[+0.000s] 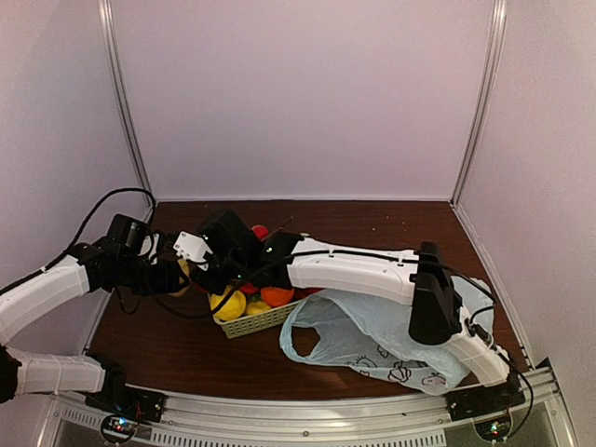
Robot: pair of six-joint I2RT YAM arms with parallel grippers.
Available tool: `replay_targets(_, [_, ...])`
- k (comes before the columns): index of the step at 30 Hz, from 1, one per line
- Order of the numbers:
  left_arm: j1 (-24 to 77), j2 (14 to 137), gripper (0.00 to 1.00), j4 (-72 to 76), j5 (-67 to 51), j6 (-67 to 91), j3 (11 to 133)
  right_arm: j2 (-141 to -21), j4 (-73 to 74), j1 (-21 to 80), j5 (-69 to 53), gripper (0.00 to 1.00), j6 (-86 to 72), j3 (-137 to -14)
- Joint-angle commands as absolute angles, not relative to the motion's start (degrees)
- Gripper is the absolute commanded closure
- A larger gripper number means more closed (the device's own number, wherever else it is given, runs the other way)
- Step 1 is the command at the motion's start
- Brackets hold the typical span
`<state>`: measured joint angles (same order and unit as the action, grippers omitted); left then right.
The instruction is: Untie the knot of the plastic bag and take out the fruit
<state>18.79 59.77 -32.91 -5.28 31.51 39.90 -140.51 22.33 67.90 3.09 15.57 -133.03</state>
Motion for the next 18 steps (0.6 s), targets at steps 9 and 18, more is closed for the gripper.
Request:
replay_targets(9, [18.5, 58.8, 0.45, -32.6, -4.8, 32.2, 39.9, -137.8, 24.8, 69.1, 6.4, 0.53, 23.5, -132.7])
replay_targets(18, [18.5, 58.8, 0.45, -32.9, -5.0, 32.0, 39.9, -137.6, 24.6, 69.1, 5.7, 0.53, 22.0, -129.2])
